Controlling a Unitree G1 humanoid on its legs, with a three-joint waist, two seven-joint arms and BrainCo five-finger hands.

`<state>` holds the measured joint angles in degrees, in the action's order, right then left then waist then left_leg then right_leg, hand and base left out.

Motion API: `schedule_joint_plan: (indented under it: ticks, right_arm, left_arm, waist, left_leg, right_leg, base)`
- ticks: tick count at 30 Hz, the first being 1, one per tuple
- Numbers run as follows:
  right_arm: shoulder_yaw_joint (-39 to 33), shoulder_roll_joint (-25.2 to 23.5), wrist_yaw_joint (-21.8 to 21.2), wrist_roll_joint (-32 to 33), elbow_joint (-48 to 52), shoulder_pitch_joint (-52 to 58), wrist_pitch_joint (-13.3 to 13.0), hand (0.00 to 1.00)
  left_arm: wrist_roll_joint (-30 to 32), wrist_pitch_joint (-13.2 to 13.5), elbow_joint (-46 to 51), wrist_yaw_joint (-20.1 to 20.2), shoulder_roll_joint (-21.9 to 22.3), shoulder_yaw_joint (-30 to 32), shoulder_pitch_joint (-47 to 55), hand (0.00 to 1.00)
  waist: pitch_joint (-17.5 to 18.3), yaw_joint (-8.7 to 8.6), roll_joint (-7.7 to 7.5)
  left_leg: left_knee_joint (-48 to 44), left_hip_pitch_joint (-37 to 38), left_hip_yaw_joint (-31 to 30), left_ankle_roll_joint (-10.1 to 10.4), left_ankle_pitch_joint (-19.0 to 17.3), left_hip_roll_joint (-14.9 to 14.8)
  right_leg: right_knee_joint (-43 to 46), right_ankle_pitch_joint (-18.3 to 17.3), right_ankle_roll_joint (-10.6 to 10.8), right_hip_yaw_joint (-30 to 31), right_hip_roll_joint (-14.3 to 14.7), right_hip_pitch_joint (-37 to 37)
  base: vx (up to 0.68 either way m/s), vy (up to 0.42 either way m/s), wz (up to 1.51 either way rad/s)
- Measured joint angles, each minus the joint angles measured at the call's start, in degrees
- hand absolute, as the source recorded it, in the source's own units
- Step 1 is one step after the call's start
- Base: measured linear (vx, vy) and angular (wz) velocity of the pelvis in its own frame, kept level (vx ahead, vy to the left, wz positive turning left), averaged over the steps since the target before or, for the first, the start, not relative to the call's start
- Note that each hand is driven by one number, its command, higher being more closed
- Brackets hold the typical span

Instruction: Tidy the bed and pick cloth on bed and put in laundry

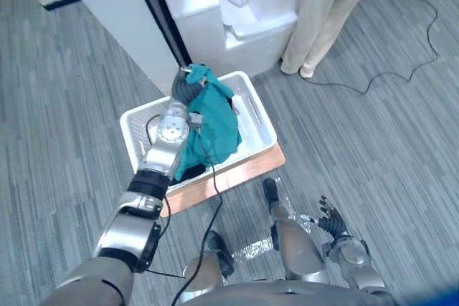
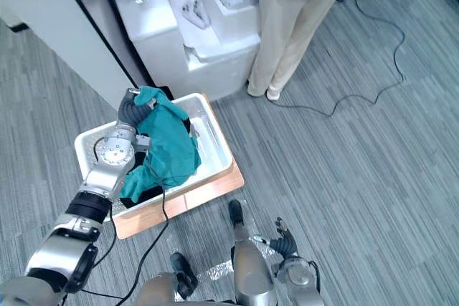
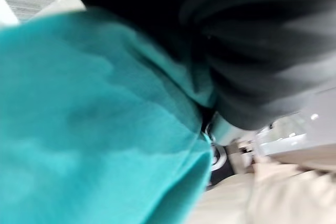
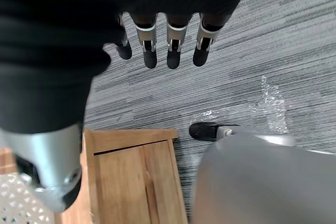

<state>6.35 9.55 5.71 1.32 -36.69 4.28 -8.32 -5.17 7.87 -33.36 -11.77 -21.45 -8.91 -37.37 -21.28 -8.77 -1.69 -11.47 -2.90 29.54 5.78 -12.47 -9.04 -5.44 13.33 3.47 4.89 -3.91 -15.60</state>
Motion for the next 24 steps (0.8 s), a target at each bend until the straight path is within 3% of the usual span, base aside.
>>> schedule_joint_plan:
  ticks: [1, 6, 15, 19, 24]
  right_arm:
    - [0.2, 0.0, 0.0, 0.2, 0.3, -0.4, -0.2, 0.0]
    - [1.1, 0.0, 0.1, 0.2, 1.7, -0.6, -0.2, 0.0]
    - [0.8, 0.0, 0.1, 0.2, 1.8, -1.5, -0.9, 0.0]
    - [-0.4, 0.1, 0.2, 0.1, 0.8, 0.3, -0.8, 0.0]
    - [-1.6, 0.0, 0.0, -0.5, 0.6, 4.1, -0.1, 0.0]
  left_arm:
    - [-0.2, 0.0, -0.3, 0.3, 0.0, 0.0, 0.1, 0.0]
    - [-2.1, -2.6, -2.7, 3.6, 0.7, -0.2, 0.9, 0.0]
    - [-7.8, -2.2, 1.6, 5.4, 1.1, 0.6, 9.1, 0.0]
    - [-10.1, -1.3, 10.0, 5.3, 3.3, 5.0, 15.7, 0.0]
    - [-10.0, -0.7, 20.8, 5.4, 5.4, 8.2, 27.4, 0.0]
  waist:
    - [-1.1, 0.12, -0.05]
    - [-3.0, 0.33, -0.06]
    - [-2.9, 1.01, 0.31]
    - [-1.7, 2.14, 2.43]
    - [3.7, 3.56, 5.32]
  left_leg:
    - [-1.0, -0.3, 0.2, 0.0, -0.5, -0.1]
    - [-4.2, -2.4, 0.2, -0.5, -2.3, -0.8]
    - [-3.8, -0.5, -0.7, -0.6, -2.1, -0.7]
    - [-0.8, 2.5, -2.9, -0.6, -0.6, -0.1]
    - [4.1, 6.4, -5.3, -0.3, 1.3, 0.4]
  right_leg:
    - [0.0, 0.1, 0.1, 0.5, 0.0, -0.1]
    - [0.0, 0.2, 0.3, 0.8, -0.1, -0.8]
    - [0.0, 0.1, 0.4, -0.5, -0.2, 1.4]
    - [0.0, -1.1, 0.3, -3.2, -0.9, 4.9]
    - [0.0, -3.0, 0.4, -6.3, -1.1, 8.4]
  base:
    - [-0.03, -0.018, -0.12]
    - [-0.04, -0.027, -0.02]
    - [-0.01, -0.035, 0.05]
    - [-0.01, -0.026, 0.35]
    - [0.04, -0.01, 0.31]
